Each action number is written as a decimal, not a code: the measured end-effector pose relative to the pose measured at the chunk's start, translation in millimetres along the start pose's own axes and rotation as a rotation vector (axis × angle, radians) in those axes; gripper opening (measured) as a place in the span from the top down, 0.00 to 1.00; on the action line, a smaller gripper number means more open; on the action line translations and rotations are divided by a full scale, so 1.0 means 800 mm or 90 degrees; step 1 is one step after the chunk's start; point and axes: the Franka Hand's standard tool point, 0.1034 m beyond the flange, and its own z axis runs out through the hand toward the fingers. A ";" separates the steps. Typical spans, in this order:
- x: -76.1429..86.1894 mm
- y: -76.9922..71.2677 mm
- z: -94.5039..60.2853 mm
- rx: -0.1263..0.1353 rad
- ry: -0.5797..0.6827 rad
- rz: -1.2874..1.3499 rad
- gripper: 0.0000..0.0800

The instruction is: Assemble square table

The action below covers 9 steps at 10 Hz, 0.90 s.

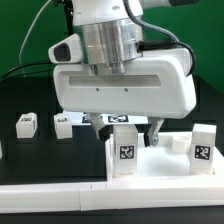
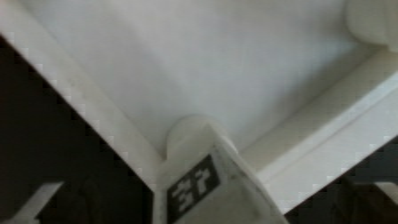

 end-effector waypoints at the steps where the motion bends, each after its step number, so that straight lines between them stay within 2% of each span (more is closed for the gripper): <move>1: 0.010 -0.009 -0.005 -0.026 0.040 -0.177 0.19; 2: 0.012 -0.015 -0.005 -0.031 0.055 -0.239 0.19; 3: 0.012 -0.012 -0.004 -0.031 0.053 -0.219 0.19; 4: 0.013 -0.011 -0.004 -0.031 0.055 -0.207 0.29; 5: 0.013 -0.011 -0.004 -0.030 0.055 -0.186 0.29; 6: 0.013 -0.011 -0.004 -0.028 0.056 -0.129 0.54; 7: 0.015 -0.005 -0.003 -0.029 0.057 -0.076 0.64; 9: 0.014 -0.004 -0.003 -0.026 0.064 0.075 0.64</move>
Offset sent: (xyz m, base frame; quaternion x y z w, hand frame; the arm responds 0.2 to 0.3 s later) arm 0.0000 0.0000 0.0000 0.0000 0.0000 0.0650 0.9979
